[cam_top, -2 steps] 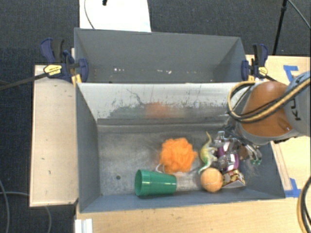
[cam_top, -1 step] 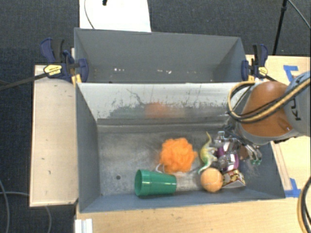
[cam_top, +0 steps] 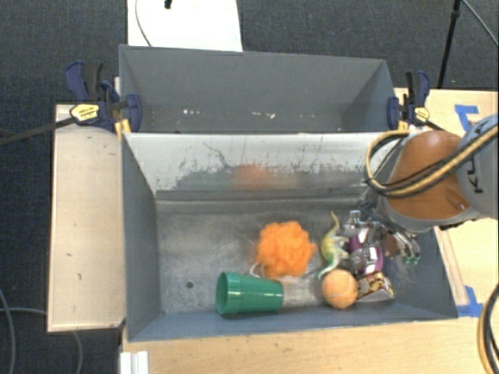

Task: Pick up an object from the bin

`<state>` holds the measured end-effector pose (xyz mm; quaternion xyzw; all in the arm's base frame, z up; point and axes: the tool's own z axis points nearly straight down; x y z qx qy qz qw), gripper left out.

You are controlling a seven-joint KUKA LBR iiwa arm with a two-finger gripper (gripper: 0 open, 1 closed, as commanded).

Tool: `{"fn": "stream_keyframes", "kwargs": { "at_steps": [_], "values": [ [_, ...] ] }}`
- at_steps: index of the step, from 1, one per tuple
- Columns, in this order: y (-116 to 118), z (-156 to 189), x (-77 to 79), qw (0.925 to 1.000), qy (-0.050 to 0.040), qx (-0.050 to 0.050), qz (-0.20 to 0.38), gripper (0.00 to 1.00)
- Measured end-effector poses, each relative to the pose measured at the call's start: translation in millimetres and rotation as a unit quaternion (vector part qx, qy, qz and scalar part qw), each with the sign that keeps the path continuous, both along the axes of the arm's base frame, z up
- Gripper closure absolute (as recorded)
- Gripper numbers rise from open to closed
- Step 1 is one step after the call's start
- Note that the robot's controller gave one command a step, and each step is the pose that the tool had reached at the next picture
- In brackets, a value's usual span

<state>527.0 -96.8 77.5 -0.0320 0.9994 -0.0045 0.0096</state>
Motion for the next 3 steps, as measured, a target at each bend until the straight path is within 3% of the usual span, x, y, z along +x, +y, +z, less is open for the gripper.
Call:
{"fn": "stream_keyframes", "kwargs": {
  "at_steps": [3],
  "values": [
    [0.0, 0.0, 0.1, 1.0, -0.0001, 0.0, 0.003, 1.0]
  ]
}}
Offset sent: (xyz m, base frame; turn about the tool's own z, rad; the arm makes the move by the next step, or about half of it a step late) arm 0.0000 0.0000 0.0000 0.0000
